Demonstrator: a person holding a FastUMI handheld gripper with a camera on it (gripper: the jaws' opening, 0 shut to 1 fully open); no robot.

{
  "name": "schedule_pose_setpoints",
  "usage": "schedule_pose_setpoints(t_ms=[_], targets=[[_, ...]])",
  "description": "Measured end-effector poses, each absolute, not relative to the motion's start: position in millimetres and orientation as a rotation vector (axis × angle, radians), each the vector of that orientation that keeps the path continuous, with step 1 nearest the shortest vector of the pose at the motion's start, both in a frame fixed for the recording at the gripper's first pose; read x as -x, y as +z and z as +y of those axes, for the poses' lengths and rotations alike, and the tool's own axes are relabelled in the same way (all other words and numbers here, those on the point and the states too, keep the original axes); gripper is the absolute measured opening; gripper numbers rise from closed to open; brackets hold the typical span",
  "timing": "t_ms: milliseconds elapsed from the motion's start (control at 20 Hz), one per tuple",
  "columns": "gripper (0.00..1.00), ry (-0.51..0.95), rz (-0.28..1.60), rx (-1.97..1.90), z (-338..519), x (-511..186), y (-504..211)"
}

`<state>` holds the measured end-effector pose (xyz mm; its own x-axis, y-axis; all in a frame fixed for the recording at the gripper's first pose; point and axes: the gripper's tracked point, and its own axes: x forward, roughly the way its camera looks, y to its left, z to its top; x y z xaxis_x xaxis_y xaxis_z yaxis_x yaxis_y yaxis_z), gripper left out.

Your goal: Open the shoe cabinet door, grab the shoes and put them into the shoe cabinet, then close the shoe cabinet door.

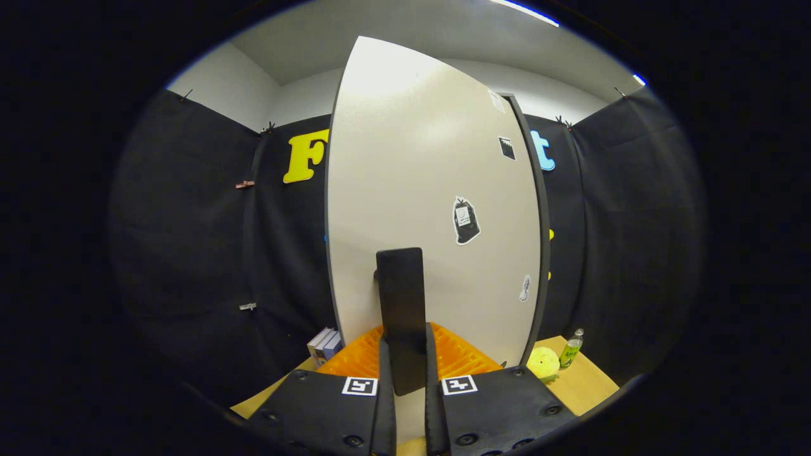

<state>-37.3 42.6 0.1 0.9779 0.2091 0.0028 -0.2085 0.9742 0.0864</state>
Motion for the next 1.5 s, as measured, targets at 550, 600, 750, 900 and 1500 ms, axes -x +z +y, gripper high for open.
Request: schedule_pose_setpoints(t_ms=[550, 600, 750, 900, 1500], targets=[[0.20, 0.068, -0.001, -0.077, -75, 84, 5], [0.20, 0.054, 0.002, -0.076, -86, 85, 5], [0.20, 0.060, 0.008, -0.069, -117, 88, 6], [0.18, 0.094, 0.024, -0.086, -147, 89, 7], [0.21, -0.009, -0.018, -0.041, -212, 131, 17]])
